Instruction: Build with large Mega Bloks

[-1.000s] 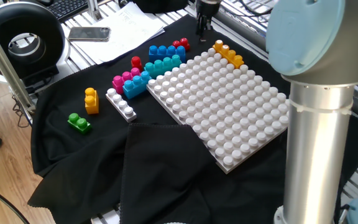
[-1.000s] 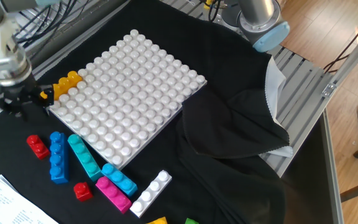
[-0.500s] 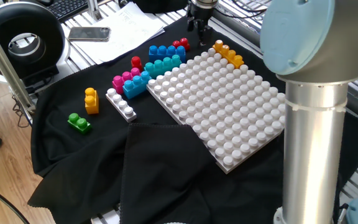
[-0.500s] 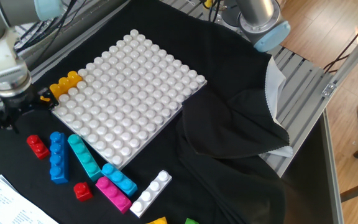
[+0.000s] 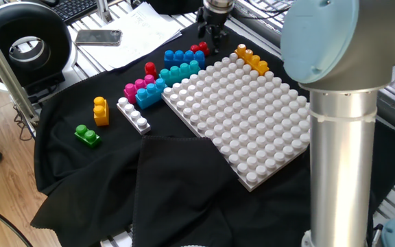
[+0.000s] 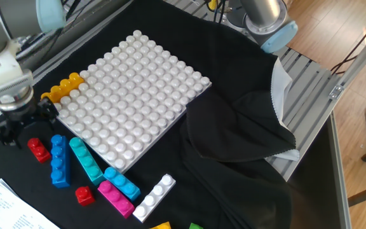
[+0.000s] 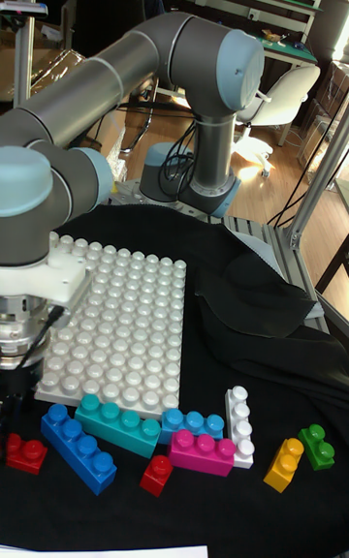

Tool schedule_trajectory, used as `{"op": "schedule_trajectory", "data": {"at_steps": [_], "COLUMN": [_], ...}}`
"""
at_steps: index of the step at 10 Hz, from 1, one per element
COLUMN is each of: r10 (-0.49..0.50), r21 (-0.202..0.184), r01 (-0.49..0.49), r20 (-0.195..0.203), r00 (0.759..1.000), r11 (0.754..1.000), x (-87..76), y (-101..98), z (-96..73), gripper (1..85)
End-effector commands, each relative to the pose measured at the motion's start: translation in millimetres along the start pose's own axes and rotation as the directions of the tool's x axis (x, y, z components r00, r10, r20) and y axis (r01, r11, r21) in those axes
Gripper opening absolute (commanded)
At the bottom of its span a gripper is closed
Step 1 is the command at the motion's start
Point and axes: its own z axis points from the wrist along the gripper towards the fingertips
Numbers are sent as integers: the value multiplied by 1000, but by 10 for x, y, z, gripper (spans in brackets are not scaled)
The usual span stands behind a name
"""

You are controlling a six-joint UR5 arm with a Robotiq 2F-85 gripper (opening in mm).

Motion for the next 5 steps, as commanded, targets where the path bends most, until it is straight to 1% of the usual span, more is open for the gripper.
{"op": "schedule_trajectory", "data": {"at_steps": [1, 3, 4, 5], "r10": [-21, -18, 0, 32], "r21": [9, 9, -4, -5], "r01": [21, 18, 0, -32], "r20": [20, 18, 9, -15], "r00": [1000, 1000, 1000, 999], "r11": [1000, 1000, 1000, 999], "x": [-122, -147, -122, -56], "y": [-61, -73, -41, -38], "z": [81, 119, 128, 119], "gripper": [753, 697, 550, 243]}}
